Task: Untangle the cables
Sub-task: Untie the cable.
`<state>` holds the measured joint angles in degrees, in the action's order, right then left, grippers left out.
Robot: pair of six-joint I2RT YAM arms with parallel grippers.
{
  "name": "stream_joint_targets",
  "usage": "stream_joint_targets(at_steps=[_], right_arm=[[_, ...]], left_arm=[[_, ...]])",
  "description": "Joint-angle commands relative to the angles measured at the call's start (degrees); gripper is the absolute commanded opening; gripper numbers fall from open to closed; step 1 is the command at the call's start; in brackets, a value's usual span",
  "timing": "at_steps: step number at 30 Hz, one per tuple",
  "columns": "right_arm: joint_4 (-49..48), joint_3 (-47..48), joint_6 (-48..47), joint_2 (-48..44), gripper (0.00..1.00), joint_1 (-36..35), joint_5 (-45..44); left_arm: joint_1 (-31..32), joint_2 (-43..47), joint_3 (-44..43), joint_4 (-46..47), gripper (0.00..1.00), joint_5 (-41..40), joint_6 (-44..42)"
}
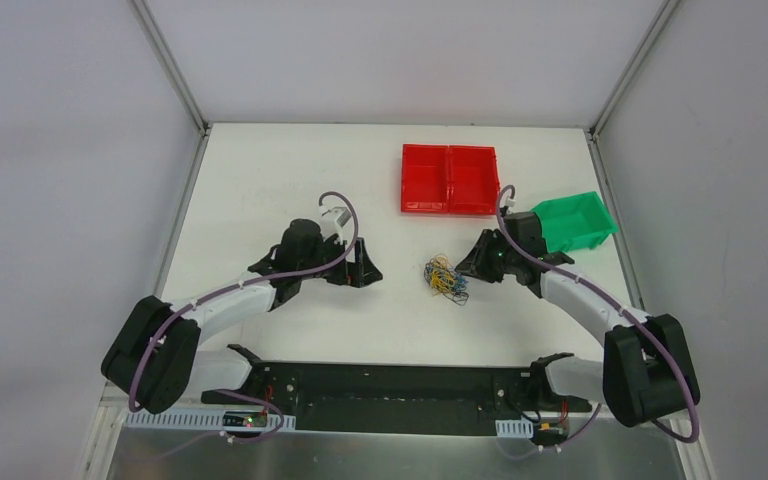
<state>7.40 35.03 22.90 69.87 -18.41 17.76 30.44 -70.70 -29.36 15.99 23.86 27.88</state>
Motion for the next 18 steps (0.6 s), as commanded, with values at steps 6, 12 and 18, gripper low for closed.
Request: stream_joint_targets(at_steps=[6, 12, 18], right_arm=[[-5.2, -0.7, 2.3, 0.5, 0.21, -1.0, 2.8], [-4.3, -1.5, 1.6, -0.7, 0.00, -1.1, 2.0], [-2.8, -2.1, 1.6, -3.9, 0.00, -1.1, -0.9]], left_arm=[[2.5, 0.0, -1.5, 4.5, 0.93, 0.1, 0.1], [3.3, 1.8, 0.3, 5.1, 0.94, -1.8, 0.2], [5.2, 0.5, 0.5, 7.3, 0.94, -4.5, 1.3]])
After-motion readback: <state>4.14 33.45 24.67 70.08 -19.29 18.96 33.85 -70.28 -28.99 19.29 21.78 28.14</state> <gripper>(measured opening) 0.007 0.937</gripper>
